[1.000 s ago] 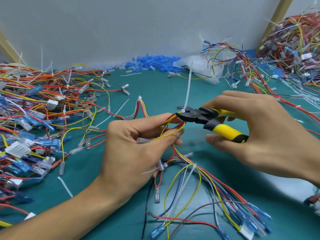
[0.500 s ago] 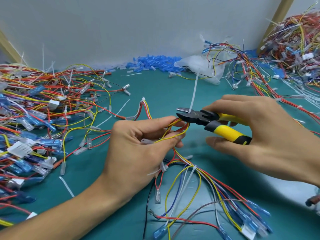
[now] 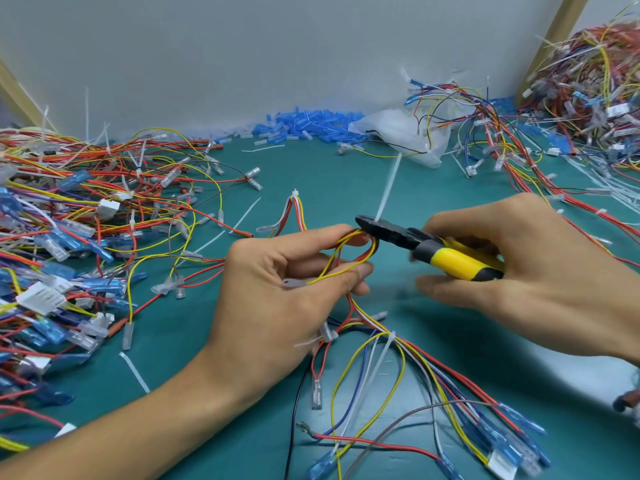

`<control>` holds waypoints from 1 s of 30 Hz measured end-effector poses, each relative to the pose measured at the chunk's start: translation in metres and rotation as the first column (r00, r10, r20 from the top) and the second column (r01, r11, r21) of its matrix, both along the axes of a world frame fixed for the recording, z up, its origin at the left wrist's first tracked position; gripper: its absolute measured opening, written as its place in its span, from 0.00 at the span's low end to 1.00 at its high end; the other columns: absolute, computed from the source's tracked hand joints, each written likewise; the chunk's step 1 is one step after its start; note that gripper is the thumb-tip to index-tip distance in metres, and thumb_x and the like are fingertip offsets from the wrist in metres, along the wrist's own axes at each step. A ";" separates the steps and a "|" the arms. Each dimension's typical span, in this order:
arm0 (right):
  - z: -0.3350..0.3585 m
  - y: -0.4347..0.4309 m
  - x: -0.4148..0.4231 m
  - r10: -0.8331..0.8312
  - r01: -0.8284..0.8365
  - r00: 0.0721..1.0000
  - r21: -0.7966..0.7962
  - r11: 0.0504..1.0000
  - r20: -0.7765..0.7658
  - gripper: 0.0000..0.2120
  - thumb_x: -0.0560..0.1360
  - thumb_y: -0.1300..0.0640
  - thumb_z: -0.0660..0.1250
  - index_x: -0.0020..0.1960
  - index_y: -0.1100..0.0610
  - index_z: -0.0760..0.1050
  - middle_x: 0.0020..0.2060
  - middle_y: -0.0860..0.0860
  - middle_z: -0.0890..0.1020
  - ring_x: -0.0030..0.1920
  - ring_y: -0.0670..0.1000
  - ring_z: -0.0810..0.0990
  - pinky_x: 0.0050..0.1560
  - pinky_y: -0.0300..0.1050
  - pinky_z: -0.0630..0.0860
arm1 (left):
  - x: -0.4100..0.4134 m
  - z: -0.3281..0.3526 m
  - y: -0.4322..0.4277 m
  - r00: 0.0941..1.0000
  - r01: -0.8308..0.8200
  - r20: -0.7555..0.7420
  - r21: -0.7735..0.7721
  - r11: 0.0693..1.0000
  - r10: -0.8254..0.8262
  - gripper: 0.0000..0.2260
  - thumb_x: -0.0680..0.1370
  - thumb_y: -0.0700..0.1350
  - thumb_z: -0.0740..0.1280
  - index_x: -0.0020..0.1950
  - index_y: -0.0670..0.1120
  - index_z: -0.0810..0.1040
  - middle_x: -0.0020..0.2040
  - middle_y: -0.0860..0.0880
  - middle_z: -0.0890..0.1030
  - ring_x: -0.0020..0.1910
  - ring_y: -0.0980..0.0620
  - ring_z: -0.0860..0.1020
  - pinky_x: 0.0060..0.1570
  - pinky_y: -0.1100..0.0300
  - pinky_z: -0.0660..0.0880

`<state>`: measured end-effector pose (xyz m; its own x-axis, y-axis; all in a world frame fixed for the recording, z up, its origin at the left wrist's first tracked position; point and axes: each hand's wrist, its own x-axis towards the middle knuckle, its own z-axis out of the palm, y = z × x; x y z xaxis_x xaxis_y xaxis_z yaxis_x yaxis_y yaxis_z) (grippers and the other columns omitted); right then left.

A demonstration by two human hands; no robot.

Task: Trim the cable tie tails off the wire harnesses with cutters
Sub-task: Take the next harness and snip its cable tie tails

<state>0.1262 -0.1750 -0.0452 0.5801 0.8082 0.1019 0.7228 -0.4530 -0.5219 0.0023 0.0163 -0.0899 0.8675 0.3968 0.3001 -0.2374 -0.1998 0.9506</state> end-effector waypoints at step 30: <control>0.008 -0.005 0.000 0.011 -0.008 0.999 -0.055 0.998 0.053 0.12 0.64 0.49 0.71 0.40 0.58 0.80 0.28 0.57 0.69 0.27 0.48 0.59 0.27 0.52 0.59 | 0.000 0.002 -0.007 0.999 0.035 0.014 0.045 0.998 -0.035 0.12 0.70 0.36 0.76 0.50 0.48 0.89 0.33 0.46 0.85 0.20 0.64 0.72 0.26 0.77 0.67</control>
